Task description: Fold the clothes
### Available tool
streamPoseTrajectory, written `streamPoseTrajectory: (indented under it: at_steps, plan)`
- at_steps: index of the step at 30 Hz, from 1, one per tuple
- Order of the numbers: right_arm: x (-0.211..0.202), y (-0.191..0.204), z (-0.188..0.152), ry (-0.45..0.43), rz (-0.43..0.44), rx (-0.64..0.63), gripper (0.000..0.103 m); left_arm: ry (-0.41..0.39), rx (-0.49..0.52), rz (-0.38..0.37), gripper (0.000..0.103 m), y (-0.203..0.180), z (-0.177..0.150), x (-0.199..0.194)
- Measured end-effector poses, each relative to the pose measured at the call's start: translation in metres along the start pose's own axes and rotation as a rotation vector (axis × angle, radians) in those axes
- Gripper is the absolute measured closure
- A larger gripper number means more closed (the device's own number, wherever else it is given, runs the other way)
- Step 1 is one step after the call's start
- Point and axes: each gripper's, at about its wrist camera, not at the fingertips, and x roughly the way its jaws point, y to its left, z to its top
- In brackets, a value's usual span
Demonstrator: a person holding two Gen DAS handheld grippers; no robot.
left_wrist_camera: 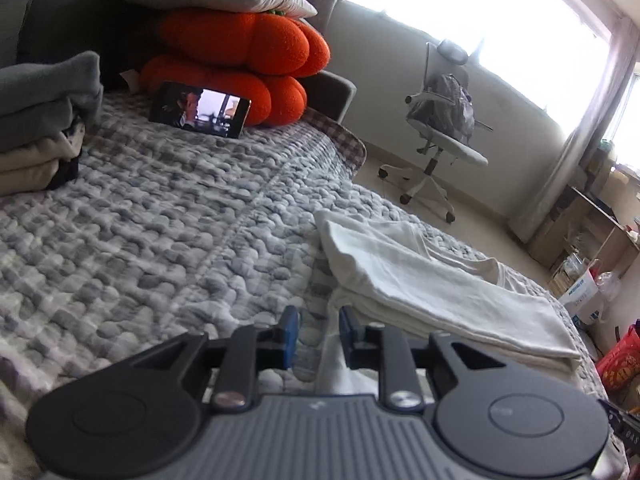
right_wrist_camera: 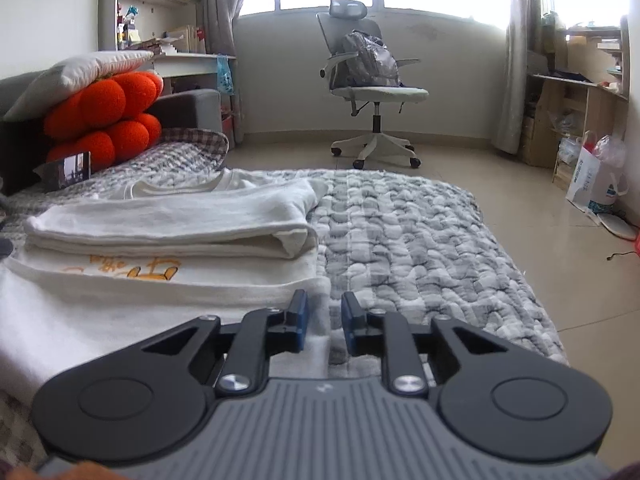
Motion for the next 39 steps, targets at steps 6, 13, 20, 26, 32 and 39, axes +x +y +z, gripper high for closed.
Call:
streamPoseTrajectory:
  at_steps: [6, 13, 20, 26, 32, 39]
  plan:
    - [0.01, 0.002, 0.007, 0.021, -0.007, -0.007, 0.08, 0.045, 0.056, -0.03, 0.063, -0.003, -0.008, 0.0]
    - [0.015, 0.005, 0.004, 0.041, 0.027, -0.006, 0.086, 0.052, 0.148, -0.018, 0.087, -0.015, -0.015, 0.007]
    - [0.01, 0.01, 0.002, -0.011, -0.003, -0.041, 0.094, 0.0, 0.199, -0.014, 0.093, -0.026, -0.015, 0.0]
    - [0.012, 0.009, 0.004, -0.021, -0.012, -0.03, 0.095, -0.014, 0.19, -0.011, 0.094, -0.024, -0.015, 0.007]
    - [0.012, 0.01, 0.003, -0.004, -0.026, -0.039, 0.091, 0.005, 0.129, 0.001, 0.079, -0.011, -0.019, 0.009]
    - [-0.022, 0.016, 0.005, -0.094, 0.017, -0.063, 0.072, -0.064, 0.136, 0.055, 0.063, -0.017, -0.013, -0.03]
